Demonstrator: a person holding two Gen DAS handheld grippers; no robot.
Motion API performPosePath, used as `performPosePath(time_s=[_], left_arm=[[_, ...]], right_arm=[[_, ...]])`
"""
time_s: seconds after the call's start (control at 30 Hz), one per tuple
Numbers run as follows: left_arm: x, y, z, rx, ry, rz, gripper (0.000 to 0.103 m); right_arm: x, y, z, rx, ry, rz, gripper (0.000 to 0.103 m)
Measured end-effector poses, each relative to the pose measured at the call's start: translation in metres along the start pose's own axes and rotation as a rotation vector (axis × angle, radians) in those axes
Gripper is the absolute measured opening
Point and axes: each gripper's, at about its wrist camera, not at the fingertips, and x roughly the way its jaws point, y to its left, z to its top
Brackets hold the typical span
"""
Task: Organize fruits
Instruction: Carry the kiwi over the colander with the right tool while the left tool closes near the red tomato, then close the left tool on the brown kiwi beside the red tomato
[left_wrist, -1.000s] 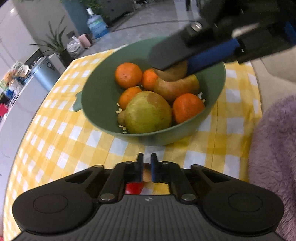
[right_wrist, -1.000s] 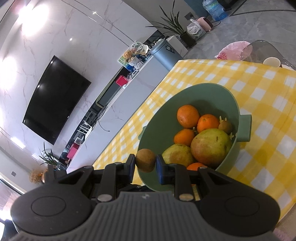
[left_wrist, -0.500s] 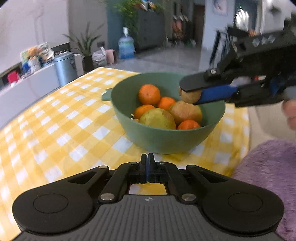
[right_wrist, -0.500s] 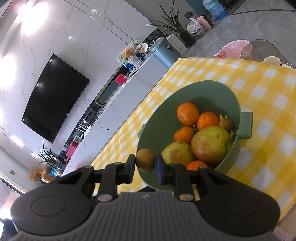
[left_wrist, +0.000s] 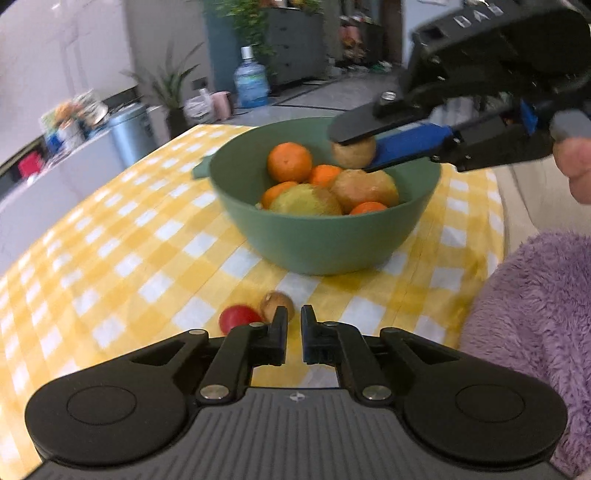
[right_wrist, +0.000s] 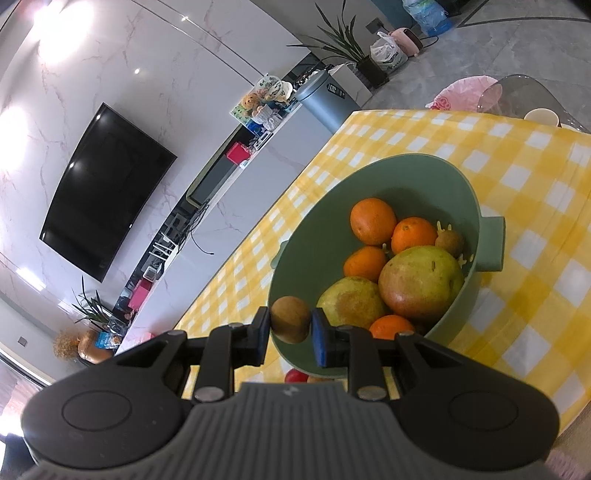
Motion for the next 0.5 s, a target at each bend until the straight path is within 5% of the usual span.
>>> performPosePath(time_s=[0.37,0.5], left_arm=[[0.037,-0.006,0.018,0.169,0.095,0.053,0.037],[0.048,-0.010,0.024,0.199,0.153,0.107,0.037]], right_arm=[[0.001,0.000,0.000,0.003,0.014,-0.005,0.020],[0.000,0.002,0.000,-0.013,0.007,-0.018,0.020]])
